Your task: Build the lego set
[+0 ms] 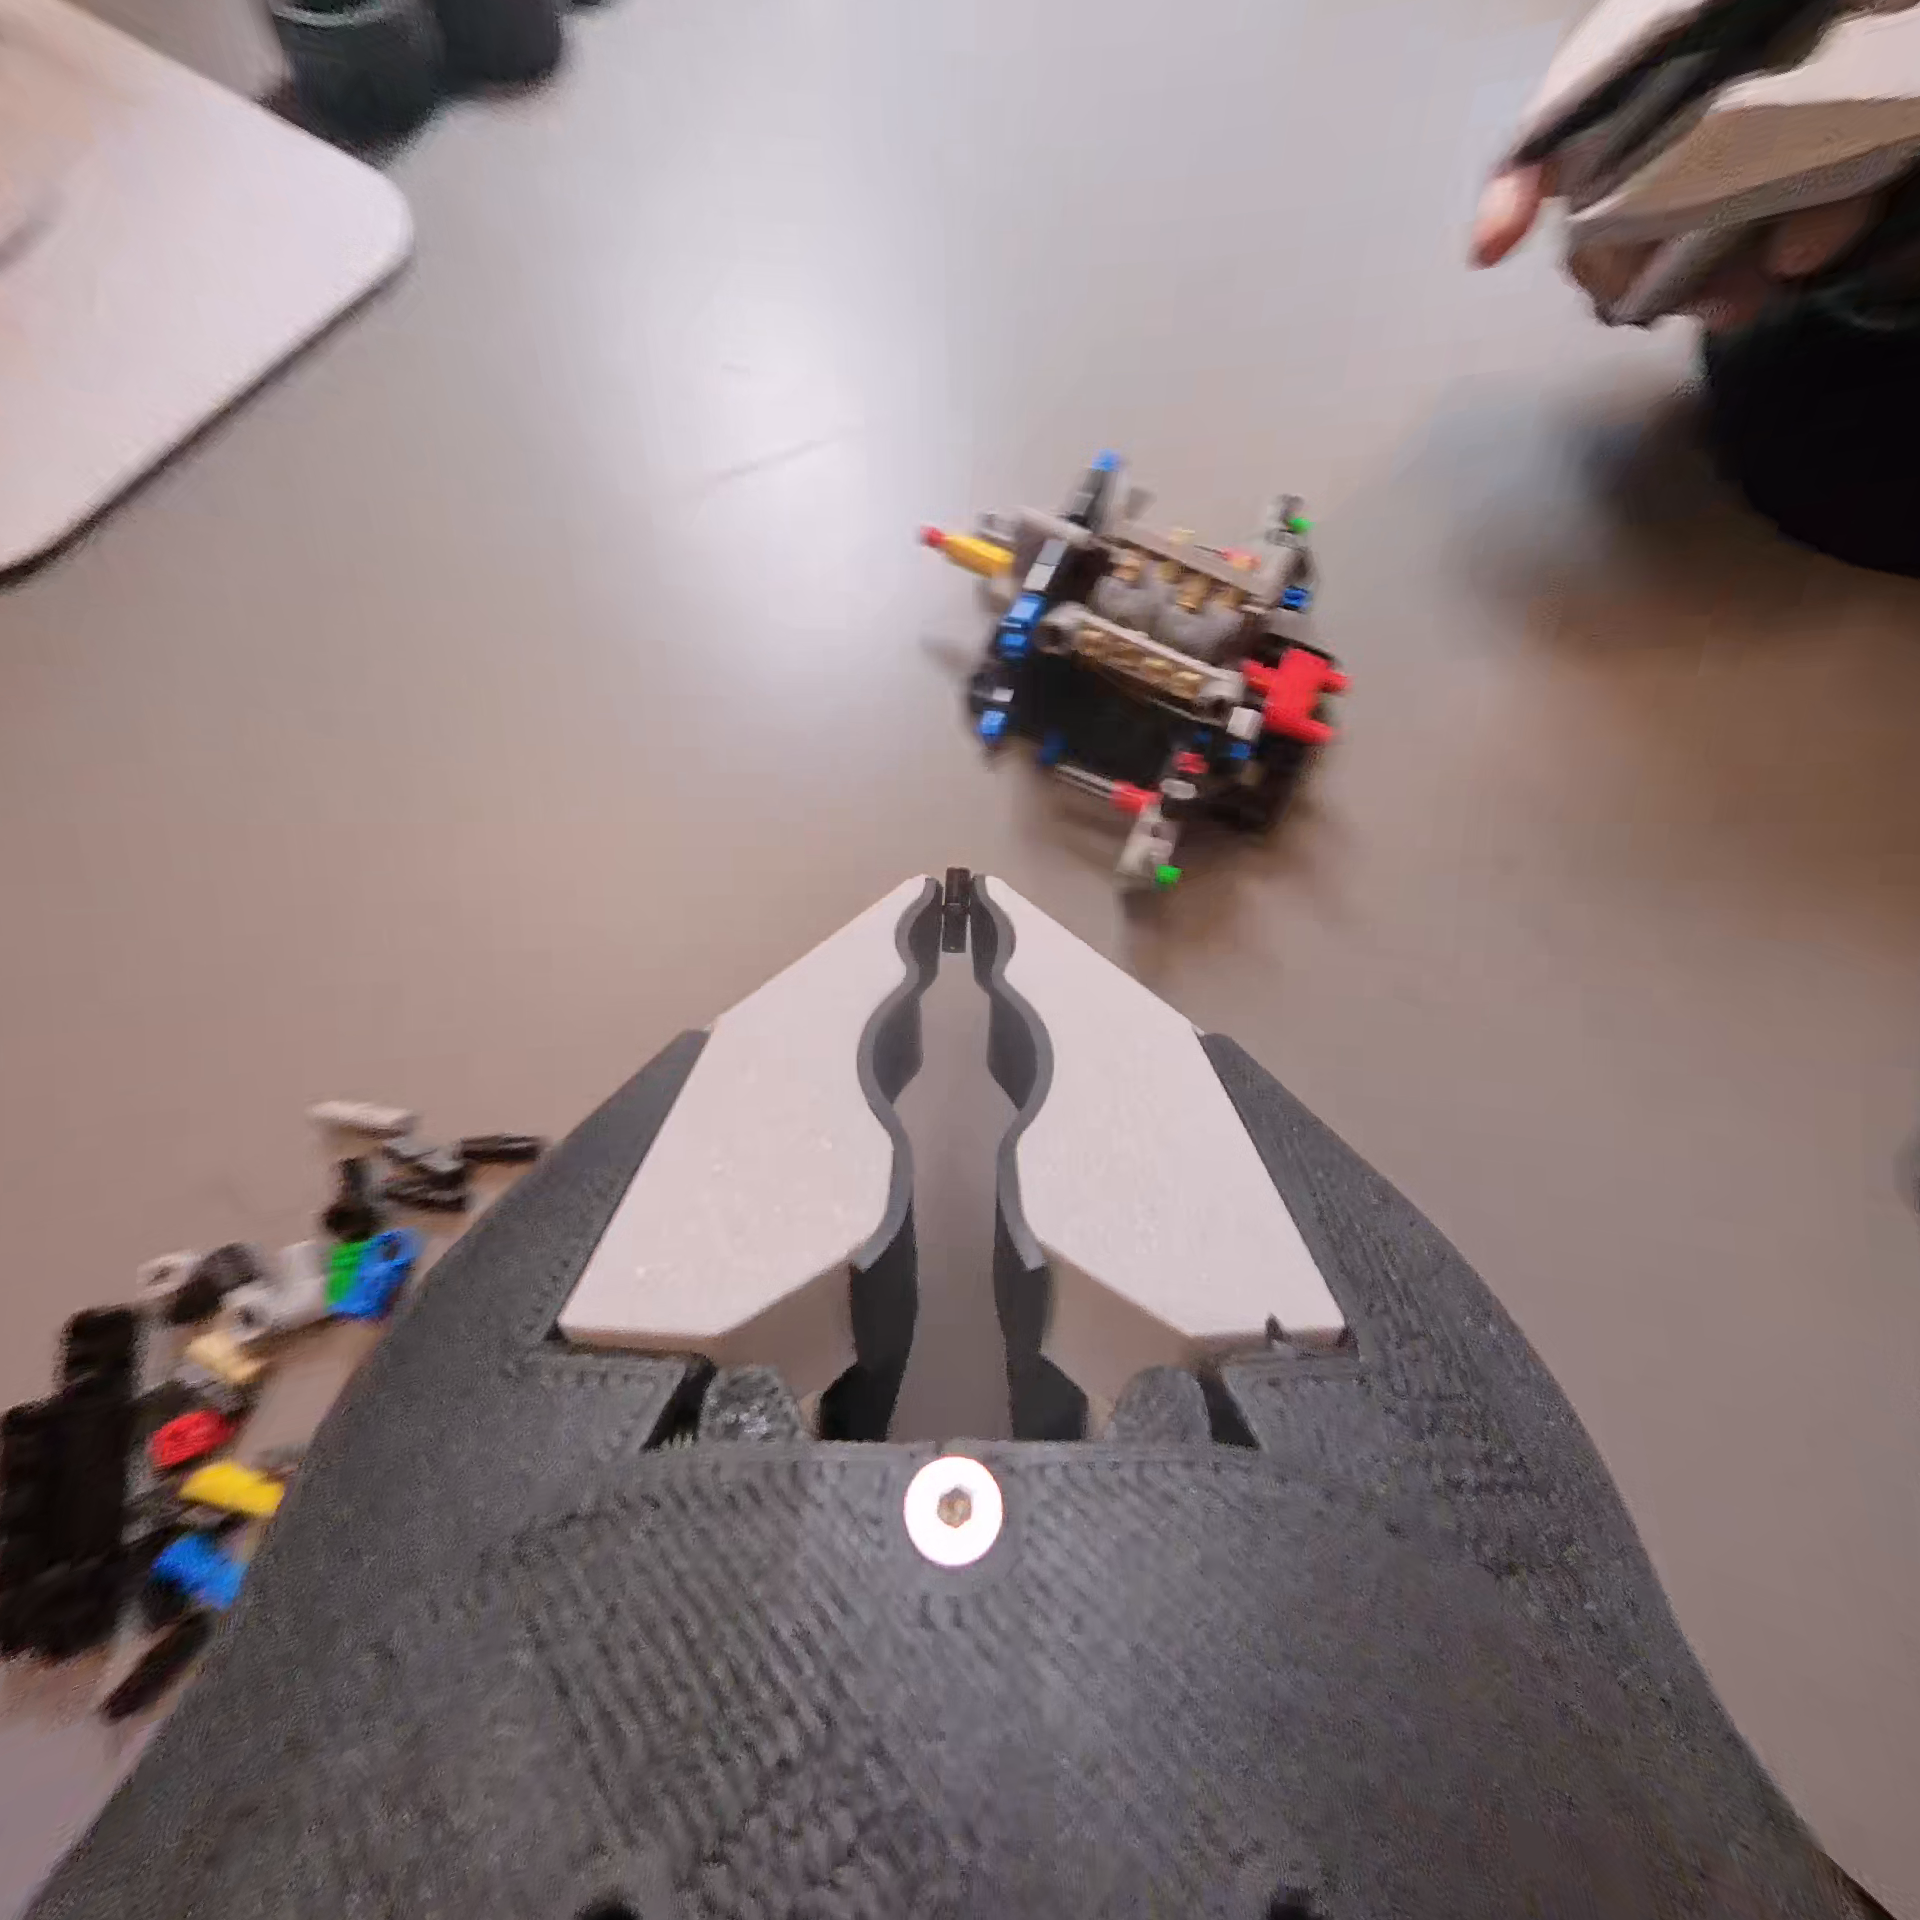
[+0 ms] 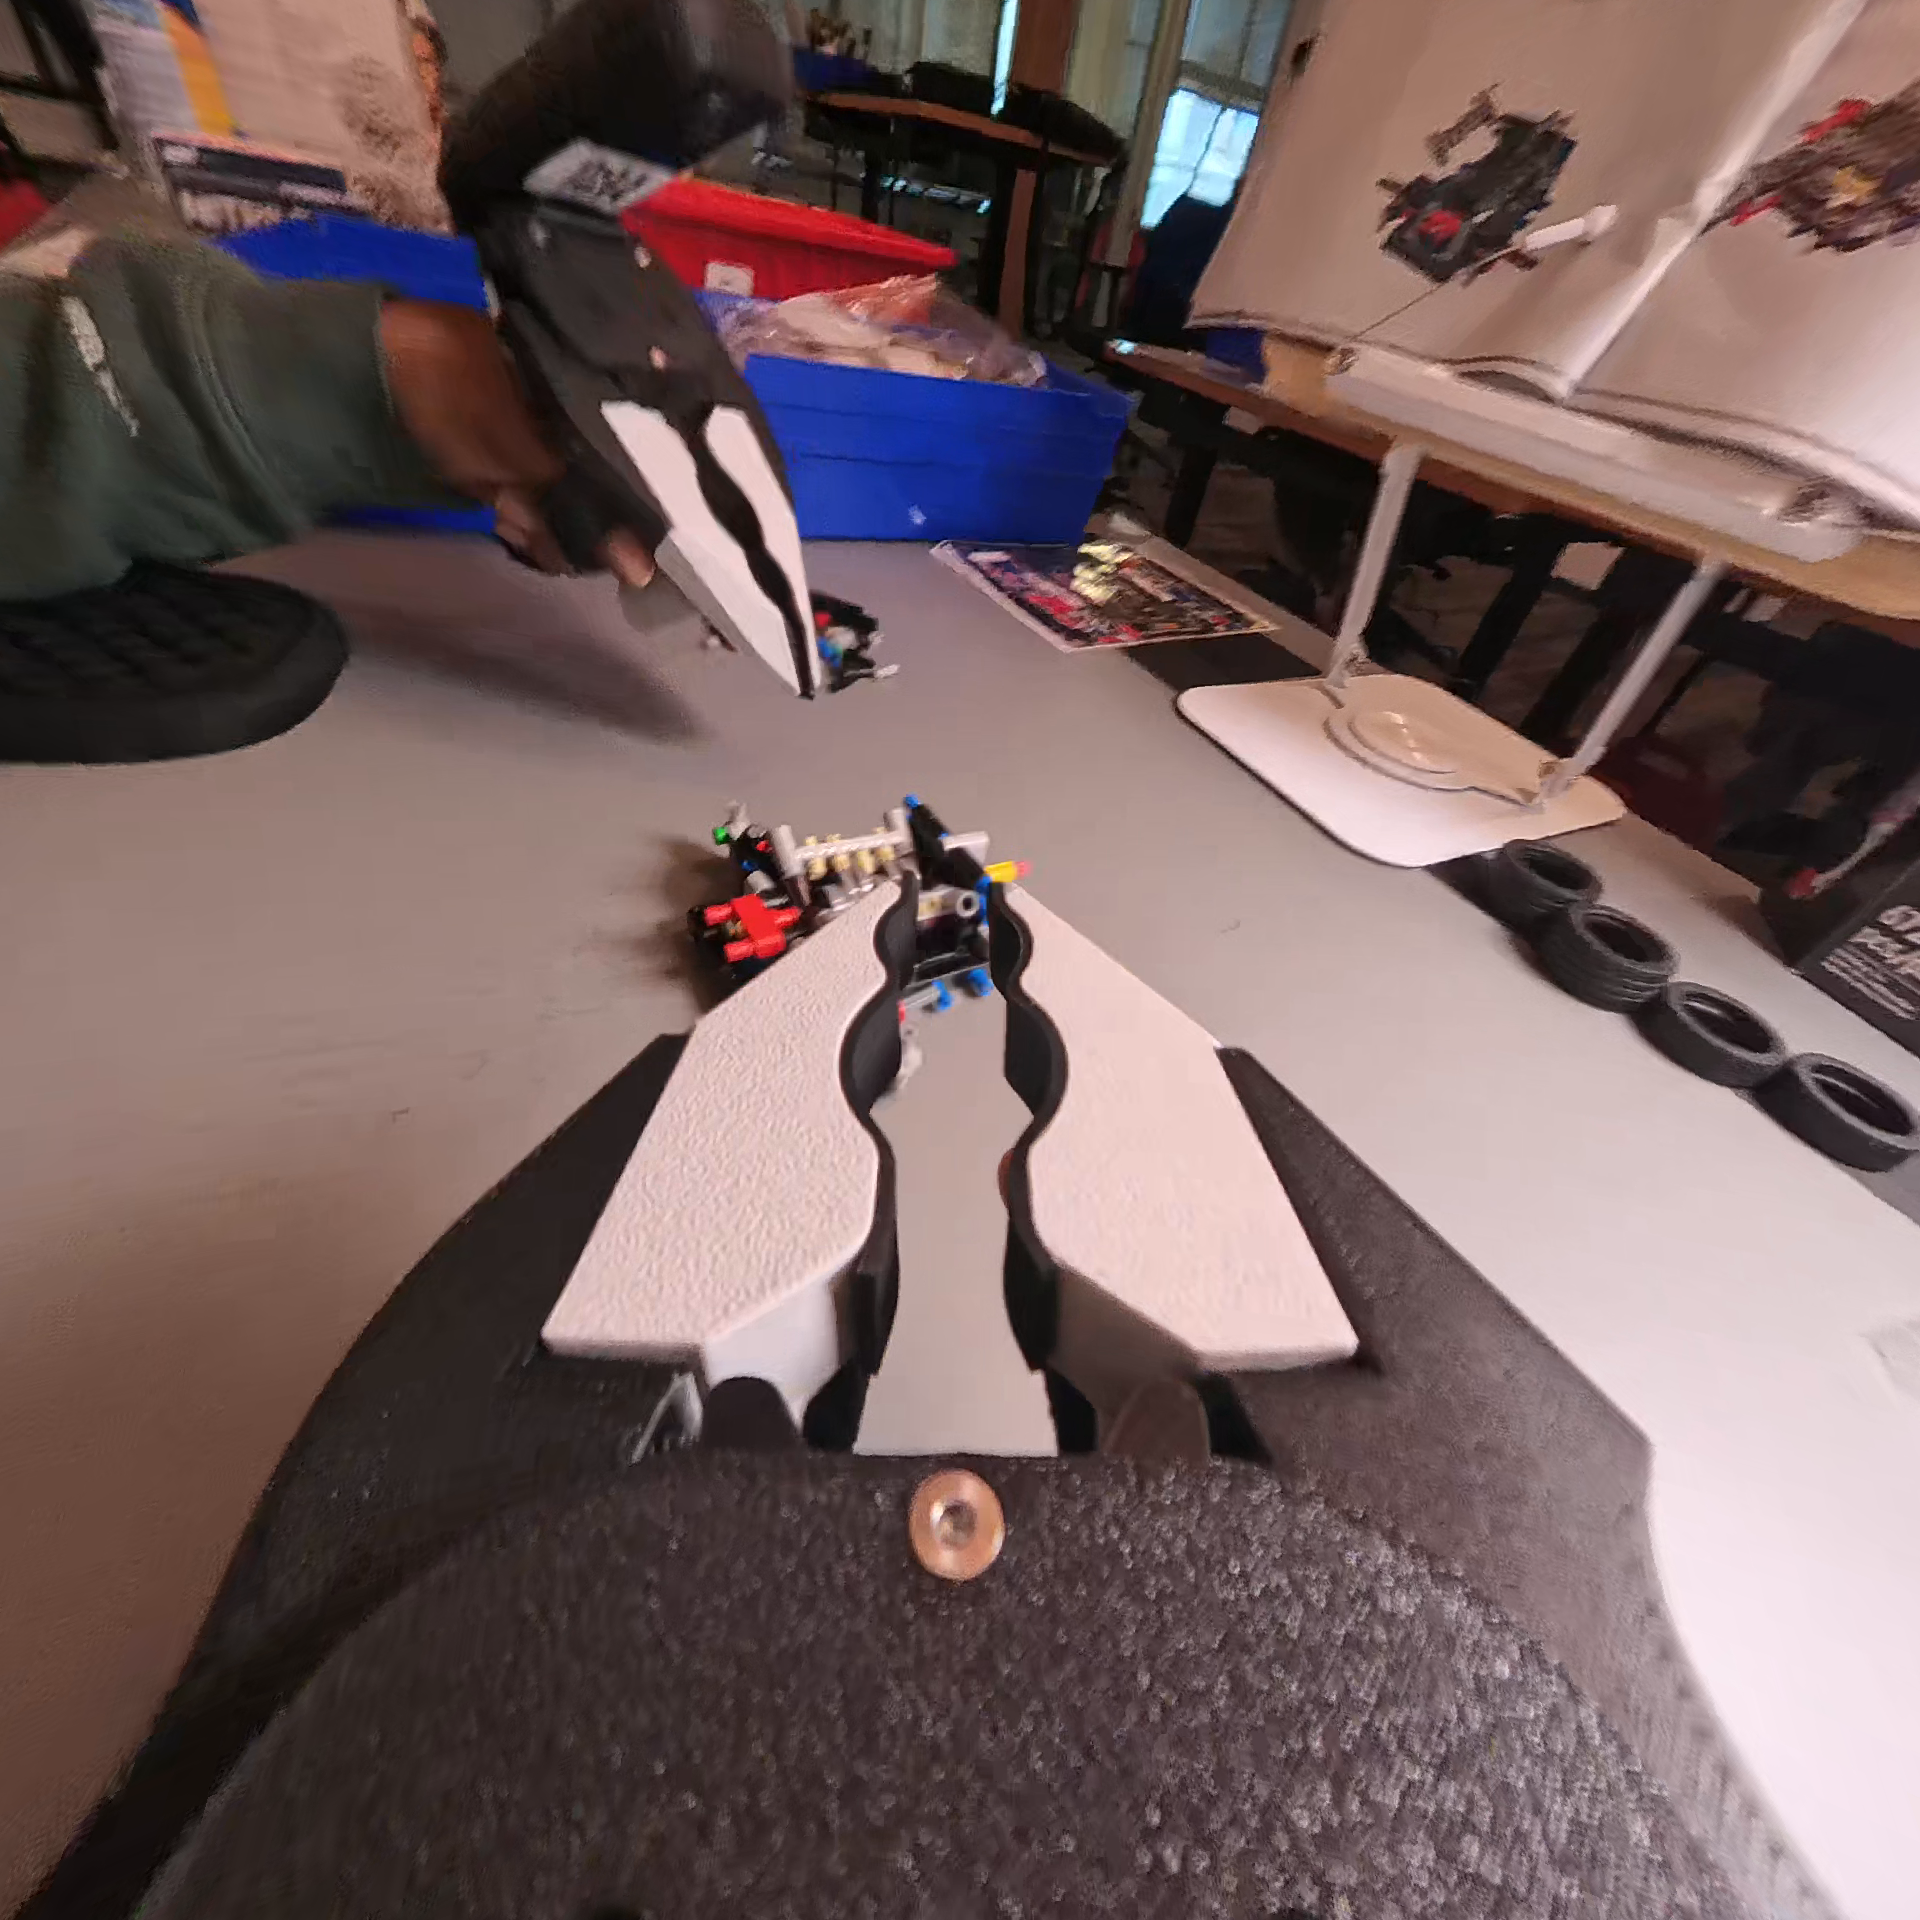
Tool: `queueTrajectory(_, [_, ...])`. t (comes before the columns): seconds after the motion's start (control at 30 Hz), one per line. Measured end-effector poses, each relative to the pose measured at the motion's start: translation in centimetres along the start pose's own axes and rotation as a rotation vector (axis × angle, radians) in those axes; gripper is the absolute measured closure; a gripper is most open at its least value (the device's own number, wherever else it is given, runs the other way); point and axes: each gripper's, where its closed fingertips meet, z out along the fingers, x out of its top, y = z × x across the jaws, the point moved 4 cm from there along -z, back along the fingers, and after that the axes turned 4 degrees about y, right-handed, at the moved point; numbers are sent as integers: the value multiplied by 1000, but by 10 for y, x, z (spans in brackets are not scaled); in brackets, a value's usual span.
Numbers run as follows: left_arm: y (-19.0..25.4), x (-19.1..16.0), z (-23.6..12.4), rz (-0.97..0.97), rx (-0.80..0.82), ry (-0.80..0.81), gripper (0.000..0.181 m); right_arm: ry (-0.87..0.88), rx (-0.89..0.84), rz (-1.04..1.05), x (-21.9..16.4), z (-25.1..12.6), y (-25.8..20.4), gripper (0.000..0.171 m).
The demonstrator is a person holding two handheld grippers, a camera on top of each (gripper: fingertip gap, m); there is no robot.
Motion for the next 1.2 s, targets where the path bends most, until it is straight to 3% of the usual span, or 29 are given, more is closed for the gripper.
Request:
queueTrajectory(0.03, [14, -2, 2, 5, -56, -13, 178, -36, 40, -17, -5, 2, -7, 159])
queueTrajectory(0.17, [49, -13, 7, 67, -145, -80, 178, -211, 169, -90, -30, 17, -33, 152])
queueTrajectory(0.27, [60, -10, 8, 82, -171, -77, 178, -313, 116, -164, -39, 41, -36, 106])
queueTrajectory(0.33, [65, -8, 9, 90, -184, -71, 178, -342, 116, -174, -39, 58, -40, 93])
queueTrajectory(0.43, [71, -8, 12, 103, -194, -66, 178, -407, 82, -267, -46, 77, -35, 96])
queueTrajectory(0.57, [72, -8, 18, 93, -192, -41, 177, -446, -92, -356, -50, 99, 1, 107])
queueTrajectory(0.67, [67, -9, 25, 71, -166, -15, 177, -452, -159, -247, -52, 105, 21, 106])
queueTrajectory(0.77, [64, -8, 29, 46, -145, 24, 177, -368, -74, -143, -40, 98, 13, 107])
queueTrajectory(0.9, [75, -2, 32, 18, -203, 74, 177, -250, 281, -76, -22, 68, -43, 117])
queueTrajectory(1.07, [95, 1, 33, -12, -356, 82, 177, -206, 373, -378, -18, 56, -88, 132])
queueTrajectory(1.2, [105, -2, 34, -37, -435, 65, 178, -184, 378, -493, -22, 58, -97, 145])
